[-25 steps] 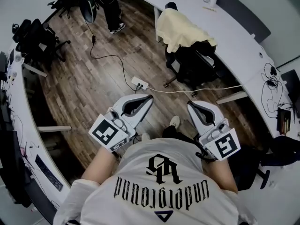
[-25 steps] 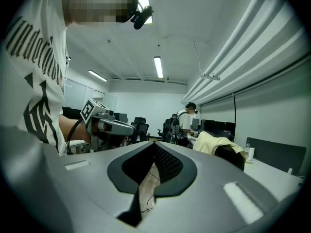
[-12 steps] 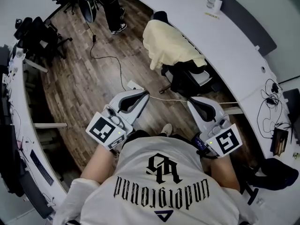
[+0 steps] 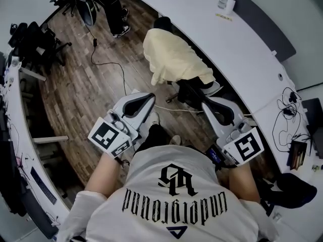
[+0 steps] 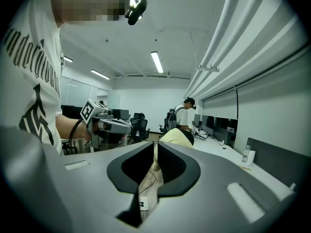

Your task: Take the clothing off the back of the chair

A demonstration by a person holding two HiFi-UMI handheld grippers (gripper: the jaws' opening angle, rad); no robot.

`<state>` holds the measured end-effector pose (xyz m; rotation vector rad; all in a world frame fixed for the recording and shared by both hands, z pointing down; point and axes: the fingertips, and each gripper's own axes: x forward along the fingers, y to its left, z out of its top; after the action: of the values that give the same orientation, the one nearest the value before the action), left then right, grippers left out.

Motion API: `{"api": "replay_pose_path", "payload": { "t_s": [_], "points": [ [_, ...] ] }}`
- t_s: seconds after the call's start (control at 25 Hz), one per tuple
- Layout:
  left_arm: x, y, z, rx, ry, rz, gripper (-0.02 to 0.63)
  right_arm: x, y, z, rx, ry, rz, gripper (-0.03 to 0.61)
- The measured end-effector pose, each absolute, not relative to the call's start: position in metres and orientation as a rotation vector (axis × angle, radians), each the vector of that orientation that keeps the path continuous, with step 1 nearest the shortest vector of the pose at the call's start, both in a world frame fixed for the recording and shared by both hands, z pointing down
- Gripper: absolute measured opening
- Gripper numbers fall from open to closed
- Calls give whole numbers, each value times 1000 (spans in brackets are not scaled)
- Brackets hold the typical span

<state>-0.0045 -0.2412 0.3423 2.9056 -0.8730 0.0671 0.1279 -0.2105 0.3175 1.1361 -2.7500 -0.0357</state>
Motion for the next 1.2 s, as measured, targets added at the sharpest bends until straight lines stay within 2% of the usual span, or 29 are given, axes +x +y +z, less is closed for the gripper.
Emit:
{"api": "replay_pose_path", "payload": {
  "t_s": [0.28, 0.4, 0.6, 0.68, 0.8, 1.12, 1.2],
  "points": [
    [1, -286, 349, 2913, -797, 124, 63, 124, -251, 317, 1119, -2714, -7, 68],
    [0, -306, 359, 2898, -779, 175, 120, 118, -272, 323, 1103, -2681, 30, 112],
    [1, -335, 383, 2853, -717, 293, 299, 108, -304, 336, 1084, -2612, 70, 214],
    [2, -344, 392, 2844, -690, 332, 336, 105, -314, 344, 1079, -2585, 103, 255],
    [6, -355, 403, 2829, -643, 380, 377, 102, -325, 353, 1078, -2563, 151, 272],
    [17, -371, 413, 2843, -544, 383, 380, 94, -335, 355, 1056, -2589, 173, 268],
    [19, -370, 411, 2845, -523, 357, 325, 94, -333, 357, 1051, -2576, 181, 268]
  ]
}}
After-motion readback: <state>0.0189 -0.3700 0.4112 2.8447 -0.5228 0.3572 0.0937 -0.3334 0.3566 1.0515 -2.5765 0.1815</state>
